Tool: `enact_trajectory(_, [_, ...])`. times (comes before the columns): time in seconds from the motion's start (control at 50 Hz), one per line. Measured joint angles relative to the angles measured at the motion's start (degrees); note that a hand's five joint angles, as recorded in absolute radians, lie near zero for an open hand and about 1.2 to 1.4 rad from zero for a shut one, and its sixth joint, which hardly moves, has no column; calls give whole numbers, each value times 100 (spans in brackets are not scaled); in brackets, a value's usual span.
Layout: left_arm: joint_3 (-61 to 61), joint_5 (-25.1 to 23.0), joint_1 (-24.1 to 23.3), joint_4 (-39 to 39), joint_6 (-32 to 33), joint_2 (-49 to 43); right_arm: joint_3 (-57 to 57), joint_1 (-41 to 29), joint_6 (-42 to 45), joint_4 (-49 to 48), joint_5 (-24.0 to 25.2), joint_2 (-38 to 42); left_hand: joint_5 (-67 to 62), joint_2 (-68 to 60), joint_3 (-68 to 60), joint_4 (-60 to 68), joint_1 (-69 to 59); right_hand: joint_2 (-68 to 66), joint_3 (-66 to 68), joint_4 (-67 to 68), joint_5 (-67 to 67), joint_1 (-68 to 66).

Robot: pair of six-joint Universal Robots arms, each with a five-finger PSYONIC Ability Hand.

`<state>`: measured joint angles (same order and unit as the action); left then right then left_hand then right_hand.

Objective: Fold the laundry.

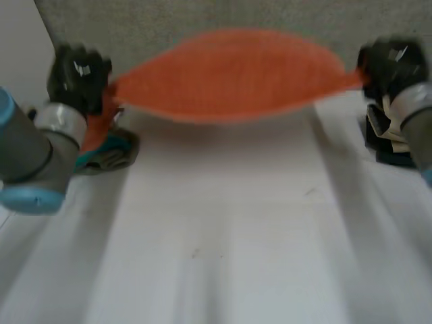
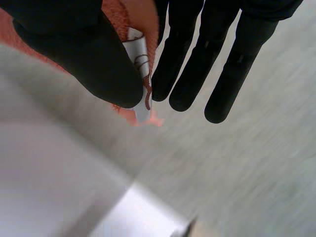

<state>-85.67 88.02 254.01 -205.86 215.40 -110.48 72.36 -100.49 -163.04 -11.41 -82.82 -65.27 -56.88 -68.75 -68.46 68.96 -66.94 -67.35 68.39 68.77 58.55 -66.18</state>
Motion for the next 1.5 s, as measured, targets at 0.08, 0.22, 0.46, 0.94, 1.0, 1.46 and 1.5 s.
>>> enact_trajectory(0.08, [-722,-37,60,-37,5,-128,548,19,188,303,96,232,33,268,244,-292,37,0,2,0,0,0])
enact_trajectory(0.22, [-1381,-360,285,-78,31,-658,1292,52,718,375,113,525,2397,2544,2502,-2600,2408,0,3,1,0,0])
enact_trajectory(0.46, [-1594,-857,1150,-81,57,-889,1637,265,1087,377,108,502,2937,3049,3034,-3107,2846,0,2,1,2,0])
enact_trajectory(0.94, [-2232,-1821,1505,339,83,-77,1826,354,1783,1147,184,123,18,20,104,-24,48,0,3,1,2,0])
enact_trajectory(1.0, [-2543,-1796,1485,841,101,545,1896,473,2447,1844,216,-180,18,19,104,-24,48,0,3,1,2,0])
enact_trajectory(1.46, [-2201,-1482,1135,2968,1618,898,2122,1196,4145,3057,6,-566,18,5,20,-20,48,0,3,1,2,0])
enact_trajectory(1.5, [-1778,-1479,986,2455,1604,443,1902,1137,3812,2797,-36,-403,18,5,20,-19,48,0,3,1,2,0])
